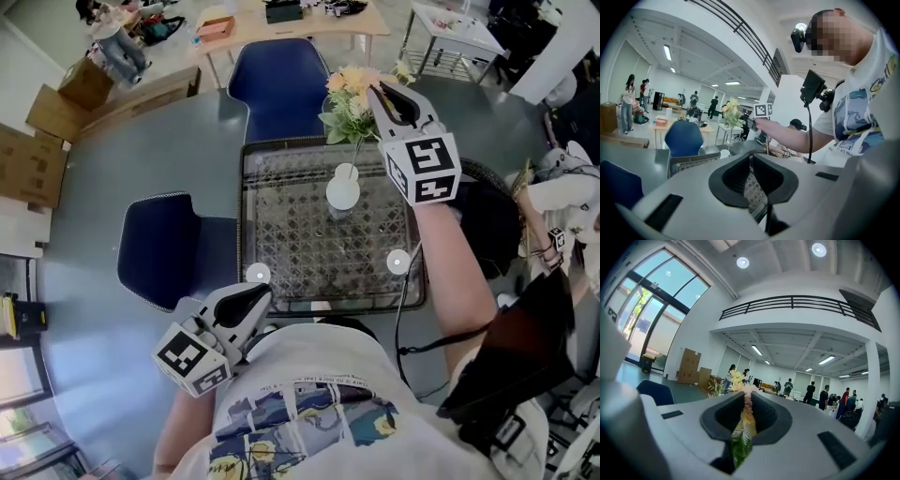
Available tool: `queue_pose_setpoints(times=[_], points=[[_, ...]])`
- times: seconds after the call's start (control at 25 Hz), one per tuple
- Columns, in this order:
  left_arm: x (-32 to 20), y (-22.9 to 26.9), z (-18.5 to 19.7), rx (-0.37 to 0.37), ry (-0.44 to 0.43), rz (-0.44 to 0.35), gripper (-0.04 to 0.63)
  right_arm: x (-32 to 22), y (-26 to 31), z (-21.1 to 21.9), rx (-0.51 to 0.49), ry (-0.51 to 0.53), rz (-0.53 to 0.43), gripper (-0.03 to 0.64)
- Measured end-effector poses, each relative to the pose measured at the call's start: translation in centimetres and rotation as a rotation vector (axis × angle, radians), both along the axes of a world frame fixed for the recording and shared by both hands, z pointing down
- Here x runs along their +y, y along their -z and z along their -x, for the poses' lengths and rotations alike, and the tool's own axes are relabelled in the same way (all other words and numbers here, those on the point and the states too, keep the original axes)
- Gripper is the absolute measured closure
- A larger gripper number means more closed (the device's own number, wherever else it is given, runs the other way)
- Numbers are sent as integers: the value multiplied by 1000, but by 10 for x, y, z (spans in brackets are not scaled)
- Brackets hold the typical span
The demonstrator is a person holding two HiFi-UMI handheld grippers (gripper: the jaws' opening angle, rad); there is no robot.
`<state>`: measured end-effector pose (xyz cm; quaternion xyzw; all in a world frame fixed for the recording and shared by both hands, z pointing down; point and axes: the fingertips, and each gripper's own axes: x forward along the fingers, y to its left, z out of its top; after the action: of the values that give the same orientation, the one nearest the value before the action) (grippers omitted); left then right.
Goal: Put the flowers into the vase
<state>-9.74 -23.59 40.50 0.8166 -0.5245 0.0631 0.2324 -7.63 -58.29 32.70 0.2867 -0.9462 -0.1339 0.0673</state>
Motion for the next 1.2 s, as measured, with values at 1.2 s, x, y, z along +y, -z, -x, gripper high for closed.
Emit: queue_pose_setpoints(times=[1.2], points=[[6, -10, 8, -3, 46, 78, 584, 45, -171, 16, 129, 89, 64, 556]])
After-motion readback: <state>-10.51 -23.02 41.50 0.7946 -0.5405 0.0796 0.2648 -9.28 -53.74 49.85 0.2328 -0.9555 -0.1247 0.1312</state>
